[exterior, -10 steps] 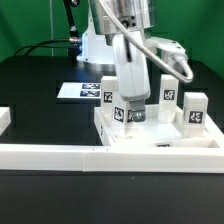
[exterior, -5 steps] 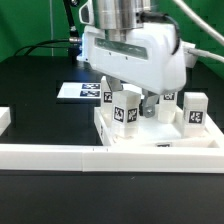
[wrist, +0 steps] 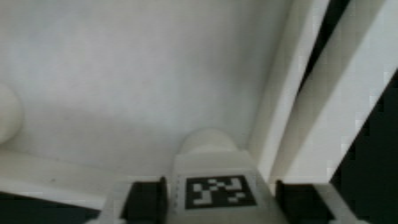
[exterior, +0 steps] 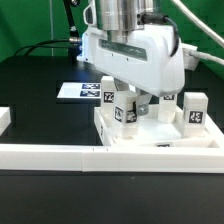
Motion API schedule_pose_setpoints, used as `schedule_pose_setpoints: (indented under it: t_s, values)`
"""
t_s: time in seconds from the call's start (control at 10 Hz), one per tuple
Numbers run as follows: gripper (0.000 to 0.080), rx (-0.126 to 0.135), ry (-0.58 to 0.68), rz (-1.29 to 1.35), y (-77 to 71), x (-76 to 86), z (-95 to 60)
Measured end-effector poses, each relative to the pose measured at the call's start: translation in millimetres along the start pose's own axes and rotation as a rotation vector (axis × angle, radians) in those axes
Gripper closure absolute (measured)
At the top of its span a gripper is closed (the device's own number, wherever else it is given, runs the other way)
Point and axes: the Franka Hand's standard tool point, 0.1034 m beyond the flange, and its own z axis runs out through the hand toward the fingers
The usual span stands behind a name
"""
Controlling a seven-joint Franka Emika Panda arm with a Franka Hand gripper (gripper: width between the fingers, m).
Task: Assemble square table
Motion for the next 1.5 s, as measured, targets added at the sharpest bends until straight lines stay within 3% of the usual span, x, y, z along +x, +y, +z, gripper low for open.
schedule_pose_setpoints:
  t_s: [0.4, 0.7, 1.0, 1.3, 1.5]
  values:
    - [0.0511, 0.001, 0.001, 0.262, -0.7, 0.8, 0.7]
    - [0.0511, 0.031, 0.002, 0.637, -9.3, 10.6, 0.4]
    - [0.0511, 0.086, -0.036, 1.039, -15.8, 9.6, 0.9]
    - [0.0509, 0.085, -0.033, 0.996, -15.4, 9.4, 1.1]
    - [0.0212, 0.022, -0.029, 0.623, -9.6, 2.2, 1.9]
